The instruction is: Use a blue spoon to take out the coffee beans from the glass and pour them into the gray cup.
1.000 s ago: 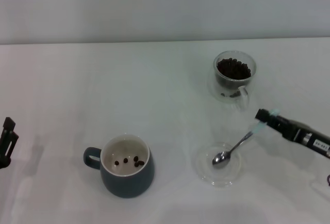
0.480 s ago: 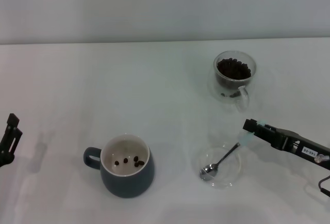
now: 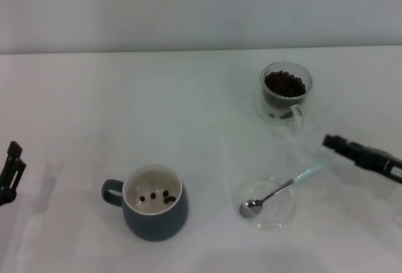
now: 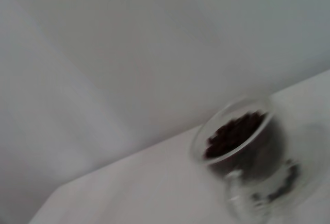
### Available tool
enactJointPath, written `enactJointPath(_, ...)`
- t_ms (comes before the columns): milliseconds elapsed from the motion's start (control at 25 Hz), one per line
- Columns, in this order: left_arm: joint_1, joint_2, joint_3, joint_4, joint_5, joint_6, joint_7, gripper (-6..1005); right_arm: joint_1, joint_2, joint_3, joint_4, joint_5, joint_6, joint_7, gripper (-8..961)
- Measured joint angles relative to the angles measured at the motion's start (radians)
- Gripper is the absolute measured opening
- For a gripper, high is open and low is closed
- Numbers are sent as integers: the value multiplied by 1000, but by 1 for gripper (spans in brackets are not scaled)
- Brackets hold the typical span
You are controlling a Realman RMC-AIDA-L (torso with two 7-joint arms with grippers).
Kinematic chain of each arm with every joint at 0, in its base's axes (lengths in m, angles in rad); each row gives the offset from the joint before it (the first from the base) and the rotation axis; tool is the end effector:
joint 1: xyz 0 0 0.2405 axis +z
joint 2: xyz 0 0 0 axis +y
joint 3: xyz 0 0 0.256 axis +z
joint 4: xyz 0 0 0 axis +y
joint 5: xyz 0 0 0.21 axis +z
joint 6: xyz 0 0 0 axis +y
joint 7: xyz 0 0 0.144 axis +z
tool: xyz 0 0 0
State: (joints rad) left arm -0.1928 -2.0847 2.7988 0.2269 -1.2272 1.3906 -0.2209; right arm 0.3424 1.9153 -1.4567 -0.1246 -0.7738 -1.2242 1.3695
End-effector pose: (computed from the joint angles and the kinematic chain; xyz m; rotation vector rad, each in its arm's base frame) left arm -0.3519 0.2308 -0.0356 -1.5673 -0.6854 -0.8051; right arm 0.3724 0.2795 -0.0034 -1.9812 1.4070 0.9170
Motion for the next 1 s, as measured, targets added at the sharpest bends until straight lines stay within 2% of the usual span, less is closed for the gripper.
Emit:
enactJointPath(240, 9, 0, 2, 0, 0, 1, 0, 727, -26, -27, 114, 1, 1, 45, -7, 377)
enactJointPath(360, 10, 0, 2, 0, 0, 1, 0, 728, -49, -28, 202, -23, 1, 44, -65, 377)
enactJointPath(440, 10, 0, 2, 0, 0, 2, 0, 728, -63, -13, 297, -48, 2, 42, -186, 377)
enactJointPath(480, 10, 0, 1, 0, 0, 2, 0, 728, -69, 3, 352, -63, 2, 41, -271, 377)
enactJointPath(600, 10, 0, 0, 0, 0, 2, 0, 727, -80, 68, 519, -98, 4, 27, -619, 377)
enactJointPath(680, 8, 0, 0, 1, 0, 2, 0, 727, -69, 96, 593, -71, 11, -18, -877, 377)
enactJointPath(760, 8, 0, -1, 7, 0, 5, 0, 727, -34, 97, 614, 3, 38, -72, -1082, 377)
enactJointPath(840, 9, 0, -3, 9, 0, 6, 0, 727, -2, 97, 615, 48, 60, -85, -1206, 377)
enactJointPath(1000, 10, 0, -4, 11, -2, 7, 0, 727, 28, 98, 621, 70, 65, -35, -1222, 377)
